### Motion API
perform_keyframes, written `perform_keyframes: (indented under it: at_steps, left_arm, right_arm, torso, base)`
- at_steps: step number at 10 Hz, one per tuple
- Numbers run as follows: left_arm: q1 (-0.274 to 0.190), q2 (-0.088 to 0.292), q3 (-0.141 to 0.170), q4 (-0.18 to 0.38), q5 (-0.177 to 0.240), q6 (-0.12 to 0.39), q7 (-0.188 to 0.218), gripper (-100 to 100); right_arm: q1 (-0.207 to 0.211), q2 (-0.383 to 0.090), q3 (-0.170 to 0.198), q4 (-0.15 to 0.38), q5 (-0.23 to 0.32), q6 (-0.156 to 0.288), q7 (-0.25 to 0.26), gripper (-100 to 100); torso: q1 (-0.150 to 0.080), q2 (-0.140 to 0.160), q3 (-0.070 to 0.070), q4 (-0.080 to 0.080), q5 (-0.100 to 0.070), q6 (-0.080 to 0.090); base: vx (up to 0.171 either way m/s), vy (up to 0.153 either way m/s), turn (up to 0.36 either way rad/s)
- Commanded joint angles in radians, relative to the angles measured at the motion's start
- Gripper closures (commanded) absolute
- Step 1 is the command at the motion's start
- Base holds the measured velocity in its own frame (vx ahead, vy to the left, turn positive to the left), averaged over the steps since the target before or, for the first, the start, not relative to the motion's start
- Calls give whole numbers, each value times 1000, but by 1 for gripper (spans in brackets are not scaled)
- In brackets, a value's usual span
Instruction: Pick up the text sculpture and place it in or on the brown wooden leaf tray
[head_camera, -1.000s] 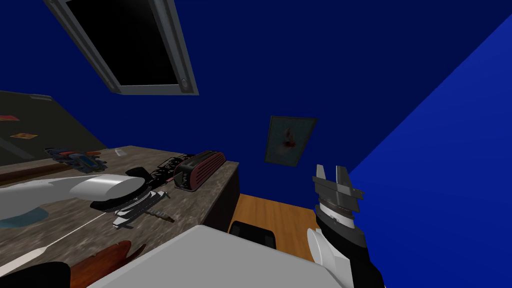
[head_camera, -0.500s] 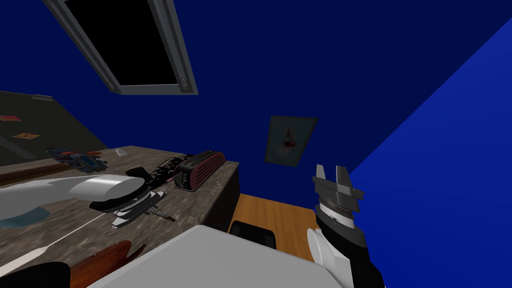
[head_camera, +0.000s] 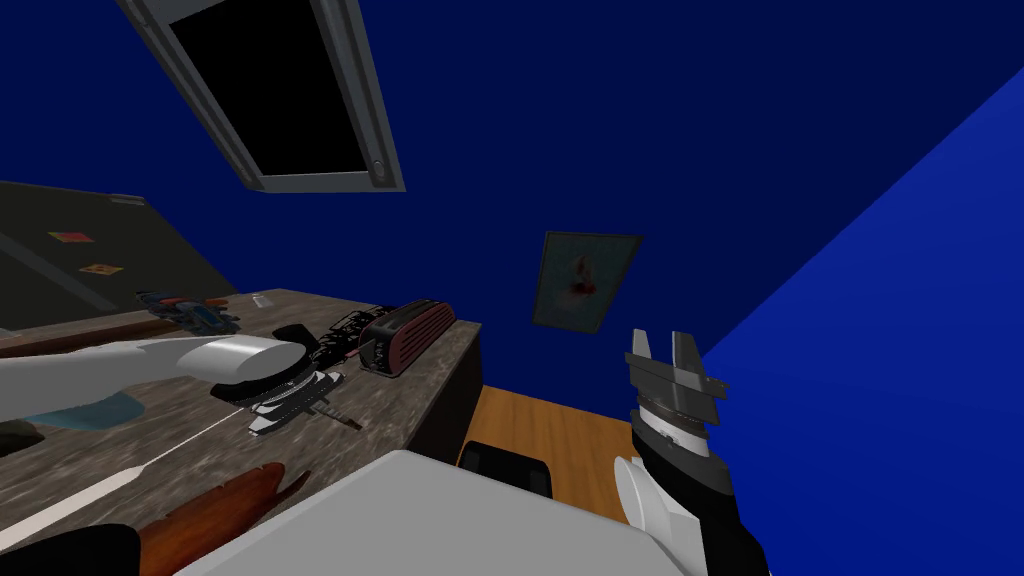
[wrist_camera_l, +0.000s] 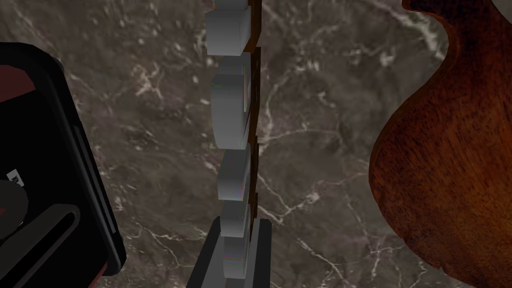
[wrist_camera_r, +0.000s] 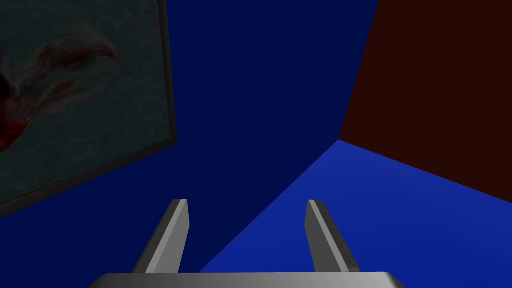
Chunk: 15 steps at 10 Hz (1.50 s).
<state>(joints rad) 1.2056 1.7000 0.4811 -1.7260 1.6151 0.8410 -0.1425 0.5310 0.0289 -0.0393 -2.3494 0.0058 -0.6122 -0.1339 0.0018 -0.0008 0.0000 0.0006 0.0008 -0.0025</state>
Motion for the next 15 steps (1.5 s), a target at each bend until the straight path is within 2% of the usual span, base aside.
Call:
perform_keyframes:
  at_steps: [1, 2, 3, 5, 6, 7, 9, 10, 11, 13, 15]
  left_arm:
    - [0, 0, 0, 0, 0, 0, 0, 100]
    - [0, 1, 4, -1, 1, 4, 1, 0]
    - [-32, 9, 40, 2, 16, 5, -14, 100]
    - [-68, 20, 83, 6, 35, 11, -31, 100]
    - [-95, 28, 115, 10, 49, 17, -44, 100]
    - [-95, 28, 115, 10, 49, 17, -44, 100]
    - [-121, 37, 149, 14, 64, 23, -56, 100]
    - [-146, 46, 181, 19, 79, 31, -68, 100]
    - [-146, 46, 181, 19, 79, 31, -68, 100]
    - [-176, 58, 223, 26, 98, 42, -82, 100]
    - [-183, 62, 235, 28, 103, 46, -85, 100]
  right_arm:
    - [0, 0, 0, 0, 0, 0, 0, 0]
    - [0, 0, 0, 0, 0, 0, 0, 0]
    - [0, 0, 0, 0, 0, 0, 0, 0]
    - [0, 0, 0, 0, 0, 0, 0, 0]
    - [0, 0, 0, 0, 0, 0, 0, 0]
    - [0, 0, 0, 0, 0, 0, 0, 0]
    - [0, 0, 0, 0, 0, 0, 0, 0]
    - [0, 0, 0, 0, 0, 0, 0, 0]
    - [0, 0, 0, 0, 0, 0, 0, 0]
    - [0, 0, 0, 0, 0, 0, 0, 0]
    - [0, 0, 0, 0, 0, 0, 0, 0]
  torso:
    - [0, 0, 0, 0, 0, 0]
    - [0, -1, -1, 0, 0, 0]
    - [0, -2, -1, -1, 0, 0]
    - [-9, 1, 1, 1, -2, -1]
    - [-11, 2, 2, 1, -3, -1]
    - [-11, 3, 2, 2, -3, -1]
    - [-8, 2, 2, 2, -3, 0]
    - [-8, 3, 3, 3, -3, 0]
    - [-9, 4, 4, 3, -3, 1]
    - [-7, 4, 3, 3, -3, 1]
    - [-8, 6, 5, 4, -3, 1]
  base:
    - [-14, 6, 7]
    - [0, 0, 0]
    - [-24, -50, 220]
    - [-59, -130, 235]
    - [-66, -104, 234]
    - [-56, -76, 82]
    - [-52, -60, 101]
    - [-79, -86, 228]
    - [-53, -72, 96]
    - [-62, -54, 153]
    - [-59, -48, 83]
